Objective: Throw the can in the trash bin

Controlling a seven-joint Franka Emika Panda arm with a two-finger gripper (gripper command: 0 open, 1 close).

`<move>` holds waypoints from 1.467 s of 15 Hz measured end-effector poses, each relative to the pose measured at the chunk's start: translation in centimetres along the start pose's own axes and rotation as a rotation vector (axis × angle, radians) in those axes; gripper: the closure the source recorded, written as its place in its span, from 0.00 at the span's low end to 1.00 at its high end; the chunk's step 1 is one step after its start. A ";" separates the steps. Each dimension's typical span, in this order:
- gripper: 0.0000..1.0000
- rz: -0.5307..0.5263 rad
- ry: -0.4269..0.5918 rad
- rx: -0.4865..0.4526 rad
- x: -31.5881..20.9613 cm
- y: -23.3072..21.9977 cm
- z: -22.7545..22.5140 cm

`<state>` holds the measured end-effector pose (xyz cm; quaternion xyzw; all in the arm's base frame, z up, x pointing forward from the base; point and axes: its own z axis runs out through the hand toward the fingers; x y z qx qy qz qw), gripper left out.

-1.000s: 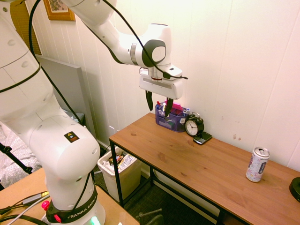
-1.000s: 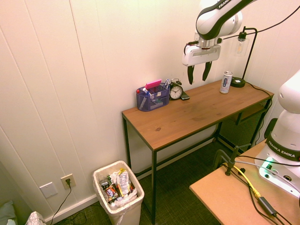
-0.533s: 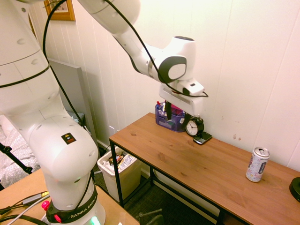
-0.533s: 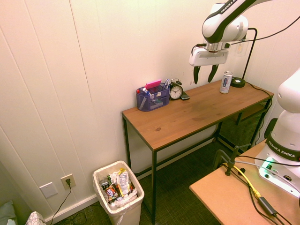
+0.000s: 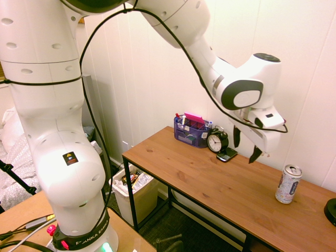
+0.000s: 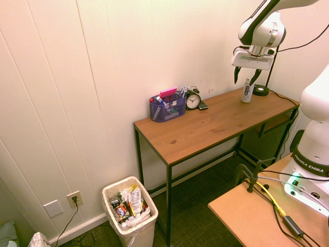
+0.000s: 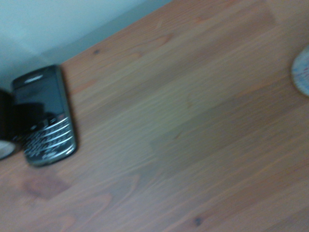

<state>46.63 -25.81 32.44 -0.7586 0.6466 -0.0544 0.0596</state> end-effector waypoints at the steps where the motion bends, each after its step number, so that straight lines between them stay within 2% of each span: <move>1: 0.00 0.041 0.009 -0.003 1.3 -0.1 0.0; 5: 0.00 0.151 0.007 0.001 4.8 -1.1 1.4; 9: 0.00 0.191 0.029 -0.030 7.8 -3.1 5.0; 12: 0.00 0.234 0.061 -0.013 10.8 -2.8 4.0; 13: 1.00 0.242 0.067 -0.005 11.4 -2.8 3.6; 22: 1.00 0.248 0.067 -0.036 12.3 -3.9 6.7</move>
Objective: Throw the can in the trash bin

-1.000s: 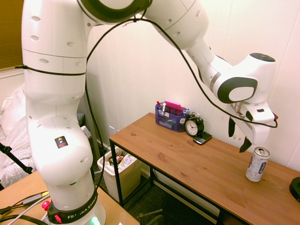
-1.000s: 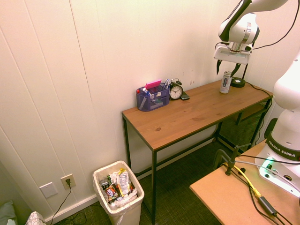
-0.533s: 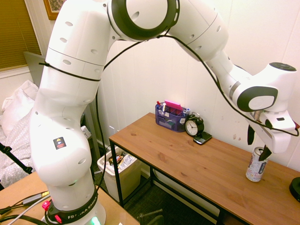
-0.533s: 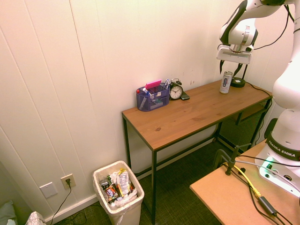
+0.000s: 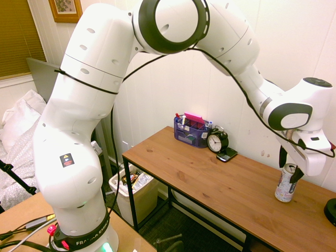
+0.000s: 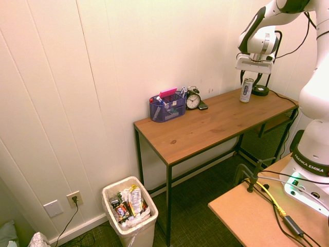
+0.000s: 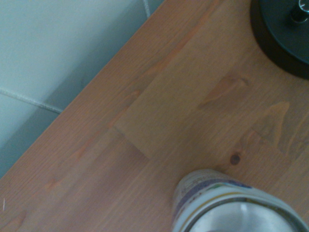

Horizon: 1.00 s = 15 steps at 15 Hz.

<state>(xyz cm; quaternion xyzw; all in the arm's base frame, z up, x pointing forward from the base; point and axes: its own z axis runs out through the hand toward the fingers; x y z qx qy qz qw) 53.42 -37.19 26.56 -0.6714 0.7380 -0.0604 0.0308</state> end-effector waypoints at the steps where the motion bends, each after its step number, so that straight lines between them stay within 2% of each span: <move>1: 1.00 -0.001 0.001 0.001 0.0 -0.2 0.1; 6: 1.00 -0.017 0.002 0.004 -1.0 -0.9 -0.1; 8: 1.00 -0.059 0.005 0.016 -3.6 -1.0 -0.7; 11: 1.00 -0.205 -0.006 0.048 -12.2 -0.5 -2.7; 15: 1.00 -0.431 -0.019 0.070 -28.9 2.9 -3.4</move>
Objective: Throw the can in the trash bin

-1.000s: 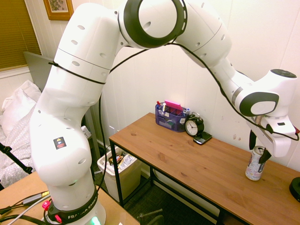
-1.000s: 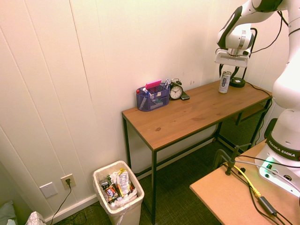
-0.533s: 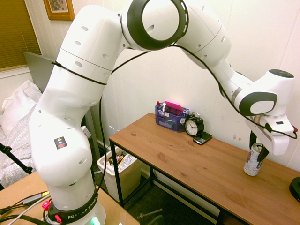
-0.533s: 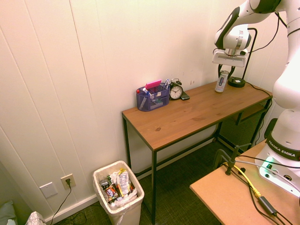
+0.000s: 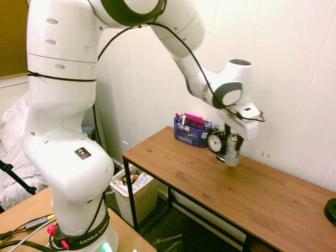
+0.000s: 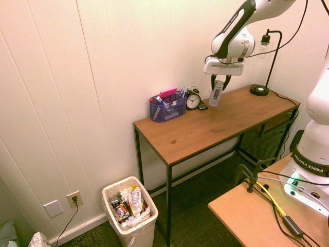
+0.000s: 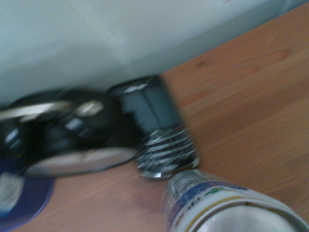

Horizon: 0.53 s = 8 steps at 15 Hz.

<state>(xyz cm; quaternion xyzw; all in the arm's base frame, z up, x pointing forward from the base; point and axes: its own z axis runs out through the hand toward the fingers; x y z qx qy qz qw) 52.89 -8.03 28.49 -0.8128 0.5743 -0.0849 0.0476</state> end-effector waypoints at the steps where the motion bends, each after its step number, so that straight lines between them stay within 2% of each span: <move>1: 1.00 -0.043 -0.005 0.005 -4.1 0.1 0.0; 4: 1.00 -0.165 -0.016 0.032 -14.8 0.7 -1.2; 8: 1.00 -0.355 -0.041 0.108 -31.0 -5.7 -5.2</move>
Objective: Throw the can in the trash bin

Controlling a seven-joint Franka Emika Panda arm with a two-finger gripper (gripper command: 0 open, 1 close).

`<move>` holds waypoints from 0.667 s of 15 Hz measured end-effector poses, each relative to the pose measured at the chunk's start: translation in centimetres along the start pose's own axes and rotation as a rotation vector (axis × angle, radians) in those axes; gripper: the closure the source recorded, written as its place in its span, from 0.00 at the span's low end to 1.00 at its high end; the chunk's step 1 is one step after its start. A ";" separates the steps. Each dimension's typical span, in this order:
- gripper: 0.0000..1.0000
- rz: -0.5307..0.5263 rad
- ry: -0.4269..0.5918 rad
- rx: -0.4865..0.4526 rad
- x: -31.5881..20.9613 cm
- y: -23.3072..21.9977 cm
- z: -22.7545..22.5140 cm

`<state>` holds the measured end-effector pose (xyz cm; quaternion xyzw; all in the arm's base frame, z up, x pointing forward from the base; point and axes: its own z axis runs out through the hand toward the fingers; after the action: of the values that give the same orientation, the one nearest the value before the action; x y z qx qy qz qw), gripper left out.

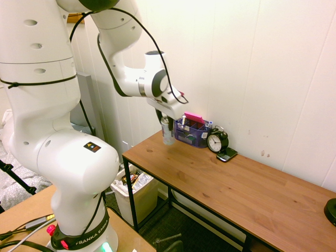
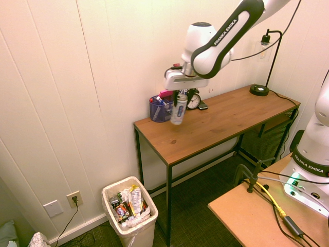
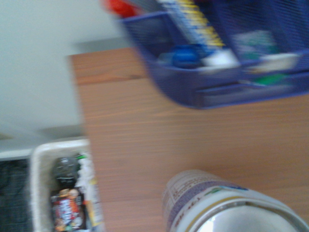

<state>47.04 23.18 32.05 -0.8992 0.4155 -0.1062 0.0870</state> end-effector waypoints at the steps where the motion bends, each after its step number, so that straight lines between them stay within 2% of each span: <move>1: 1.00 -0.040 -0.012 0.005 -3.1 -2.9 0.1; 3: 1.00 -0.086 -0.043 -0.031 -7.1 -6.4 2.8; 5: 1.00 -0.103 -0.079 -0.072 -8.3 -8.9 7.0; 6: 0.00 -0.109 -0.096 -0.093 -8.5 -10.0 9.1; 8: 0.00 -0.113 -0.119 -0.134 -8.6 -12.2 11.8; 10: 0.00 -0.112 -0.123 -0.145 -8.3 -14.7 12.7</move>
<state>55.91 39.79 22.46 -0.9298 0.3650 -0.0251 0.0409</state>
